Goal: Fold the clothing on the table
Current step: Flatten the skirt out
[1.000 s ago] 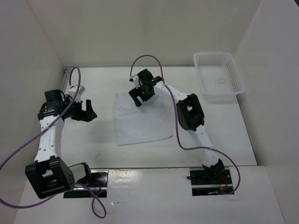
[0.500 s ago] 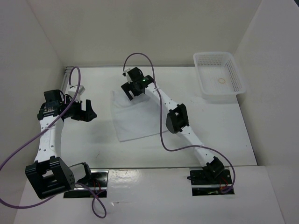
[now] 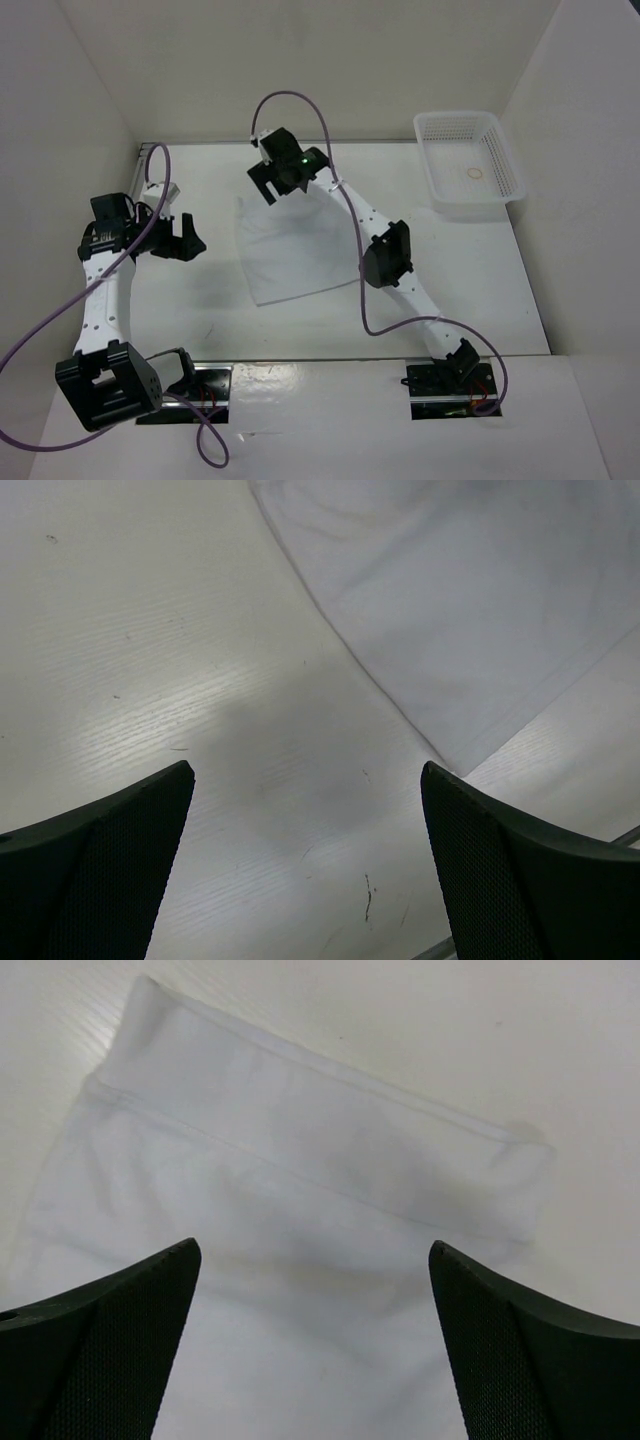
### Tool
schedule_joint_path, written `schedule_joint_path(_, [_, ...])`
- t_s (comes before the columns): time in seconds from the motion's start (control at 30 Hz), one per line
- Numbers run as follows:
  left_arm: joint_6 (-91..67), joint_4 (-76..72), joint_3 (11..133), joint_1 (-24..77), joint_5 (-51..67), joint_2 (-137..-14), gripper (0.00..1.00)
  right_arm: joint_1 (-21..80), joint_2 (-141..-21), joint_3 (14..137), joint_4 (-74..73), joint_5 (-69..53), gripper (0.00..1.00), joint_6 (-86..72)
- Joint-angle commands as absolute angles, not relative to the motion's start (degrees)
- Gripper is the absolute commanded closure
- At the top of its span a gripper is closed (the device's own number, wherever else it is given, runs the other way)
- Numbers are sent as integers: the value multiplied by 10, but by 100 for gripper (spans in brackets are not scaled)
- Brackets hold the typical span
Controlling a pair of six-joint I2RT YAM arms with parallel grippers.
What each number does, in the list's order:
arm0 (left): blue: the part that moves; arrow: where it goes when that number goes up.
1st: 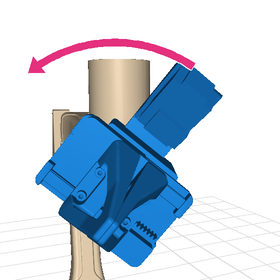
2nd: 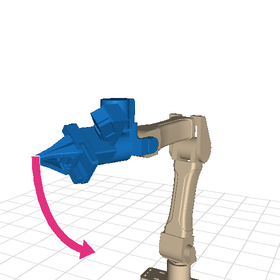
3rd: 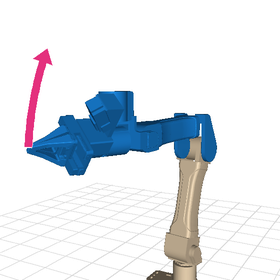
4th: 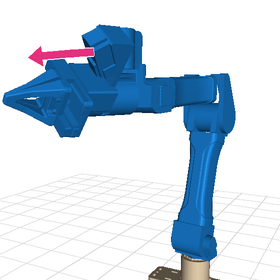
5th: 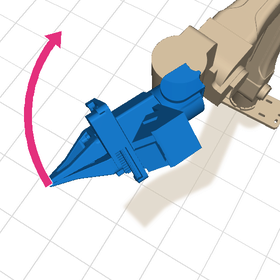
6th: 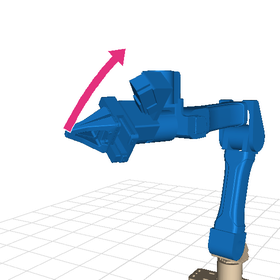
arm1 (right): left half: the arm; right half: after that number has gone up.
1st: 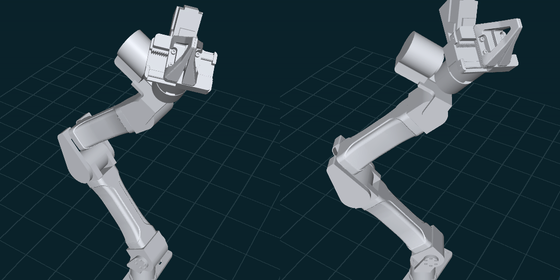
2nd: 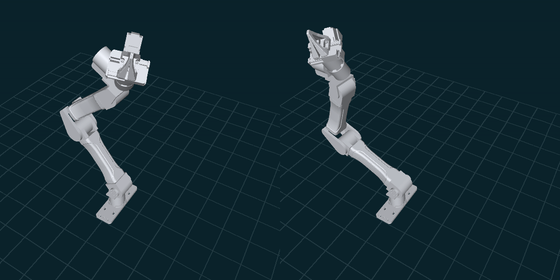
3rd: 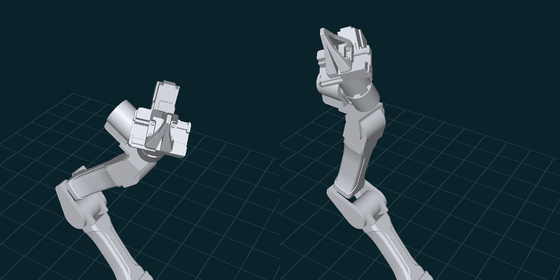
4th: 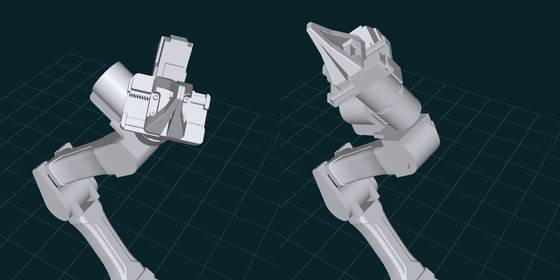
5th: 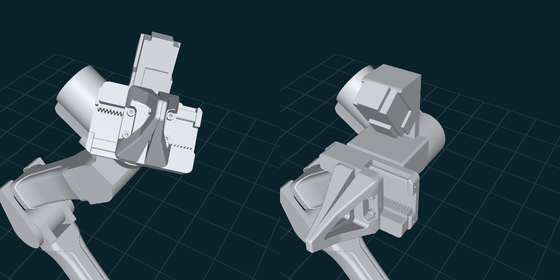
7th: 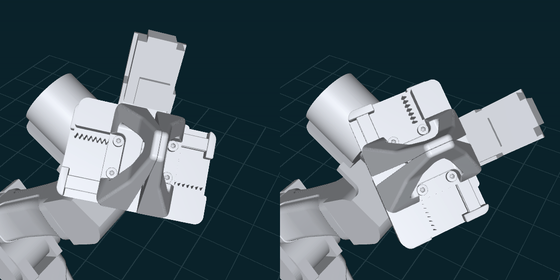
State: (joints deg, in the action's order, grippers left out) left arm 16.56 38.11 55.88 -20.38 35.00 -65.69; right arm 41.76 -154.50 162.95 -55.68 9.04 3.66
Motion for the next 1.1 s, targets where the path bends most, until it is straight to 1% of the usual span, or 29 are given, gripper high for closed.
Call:
schedule_joint_path(0.0, [178, 371, 560, -207, 378, -629, 0, 414, -1370, 1578, -545, 102, 1, 27])
schedule_joint_path(0.03, [178, 371, 560, -207, 378, -623, 0, 414, -1351, 1525, -535, 102, 1, 27])
schedule_joint_path(0.13, [178, 371, 560, -207, 373, -613, 0, 414, -1302, 1443, -535, 108, 1, 19])
schedule_joint_path(0.17, [166, 371, 560, -207, 373, -613, 0, 414, -1292, 1381, -540, 108, 1, 12])
schedule_joint_path(0.2, [161, 366, 560, -207, 363, -607, 0, 414, -1281, 1342, -534, 114, 1, 4])
schedule_joint_path(0.23, [156, 366, 555, -214, 352, -601, 0, 414, -1251, 1253, -523, 114, 1, -13])
schedule_joint_path(0.3, [133, 359, 555, -220, 334, -594, 0, 414, -1215, 1163, -474, 114, 1, -35])
schedule_joint_path(0.33, [127, 359, 555, -228, 316, -585, 0, 414, -1199, 1093, -460, 114, 1, -44])
schedule_joint_path(0.37, [113, 353, 555, -228, 303, -585, 0, 414, -1173, 1065, -448, 114, 1, -61])
schedule_joint_path(0.43, [101, 346, 549, -242, 274, -577, 0, 414, -1157, 1000, -422, 114, 1, -76])
schedule_joint_path(0.57, [81, 326, 539, -257, 235, -572, 0, 414, -1145, 943, -389, 107, 1, -106])
schedule_joint_path(0.83, [76, 326, 534, -269, 229, -562, 0, 414, -1151, 948, -343, 119, 1, -125])
schedule_joint_path(1.07, [70, 321, 533, -275, 229, -562, 0, 389, -1188, 961, -324, 91, 1, -152])
